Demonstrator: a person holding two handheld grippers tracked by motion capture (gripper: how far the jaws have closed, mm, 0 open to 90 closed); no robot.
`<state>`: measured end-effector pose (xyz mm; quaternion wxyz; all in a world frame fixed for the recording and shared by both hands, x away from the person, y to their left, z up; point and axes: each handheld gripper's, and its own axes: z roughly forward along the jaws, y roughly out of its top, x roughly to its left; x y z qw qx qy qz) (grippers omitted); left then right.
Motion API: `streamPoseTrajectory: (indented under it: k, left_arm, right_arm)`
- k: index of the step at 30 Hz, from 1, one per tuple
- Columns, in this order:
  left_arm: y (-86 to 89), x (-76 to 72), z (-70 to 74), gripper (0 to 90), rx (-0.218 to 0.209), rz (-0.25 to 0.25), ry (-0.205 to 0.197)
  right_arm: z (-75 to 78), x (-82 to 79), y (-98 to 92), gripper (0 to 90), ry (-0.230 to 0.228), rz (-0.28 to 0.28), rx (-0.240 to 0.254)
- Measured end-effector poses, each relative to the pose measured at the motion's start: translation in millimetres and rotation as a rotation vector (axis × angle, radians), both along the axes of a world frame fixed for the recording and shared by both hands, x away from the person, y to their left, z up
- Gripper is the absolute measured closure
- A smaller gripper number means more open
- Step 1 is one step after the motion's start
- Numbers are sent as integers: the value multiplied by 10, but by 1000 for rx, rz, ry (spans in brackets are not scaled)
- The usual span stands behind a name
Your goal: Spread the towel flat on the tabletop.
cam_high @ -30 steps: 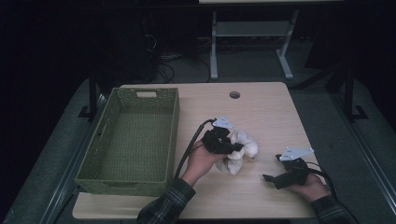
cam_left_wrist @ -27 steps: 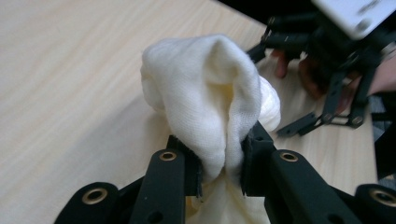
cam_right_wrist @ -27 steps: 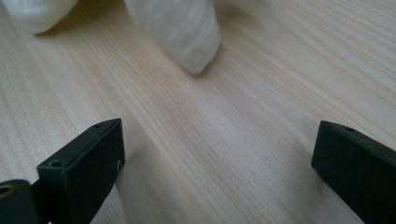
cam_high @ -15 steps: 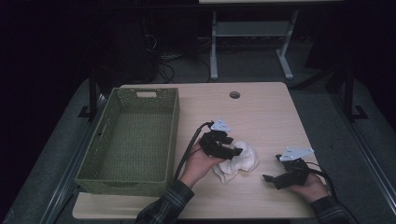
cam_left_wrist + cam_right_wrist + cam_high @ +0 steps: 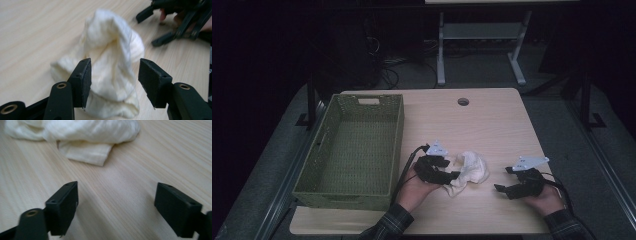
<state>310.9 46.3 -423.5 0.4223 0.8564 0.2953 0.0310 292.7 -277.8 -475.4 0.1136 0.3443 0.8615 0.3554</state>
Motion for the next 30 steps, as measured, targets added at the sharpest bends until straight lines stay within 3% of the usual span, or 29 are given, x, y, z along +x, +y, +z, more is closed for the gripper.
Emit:
streamPoseTrajectory:
  k: [2,3,4,5,6,15,18,19,21,23,25,27,30]
  left_arm:
    - [4,-21,-39,435,7,12,7]
    - [10,-31,-57,435,19,11,7]
    - [19,-47,-71,435,39,9,2]
    - [26,-79,-95,431,54,12,-1]
    - [26,-79,-95,428,54,12,-1]
    - [52,-85,-193,418,54,38,11]
    - [56,-65,-203,497,48,29,9]
    - [54,-47,-210,548,56,30,7]
    - [53,-22,-220,583,57,30,10]
    - [56,13,-233,673,51,30,22]
    - [52,39,-231,816,46,18,30]
    - [61,46,-207,889,41,5,33]
    - [77,33,-124,896,15,2,19]
  right_arm:
    - [20,7,-4,231,5,0,13]
    - [88,10,-17,297,-20,13,42]
    - [88,10,-17,297,-20,13,42]
    - [160,7,0,310,-35,25,88]
    - [182,15,17,310,-36,35,98]
    - [241,55,264,365,-43,107,107]
    - [243,67,390,448,-36,132,90]
    - [229,88,439,532,-33,136,70]
    - [224,104,442,568,-33,145,69]
    - [228,137,448,689,4,143,110]
    - [231,166,439,813,7,155,122]
    - [235,175,425,845,6,156,126]
    - [301,157,374,854,-3,151,142]
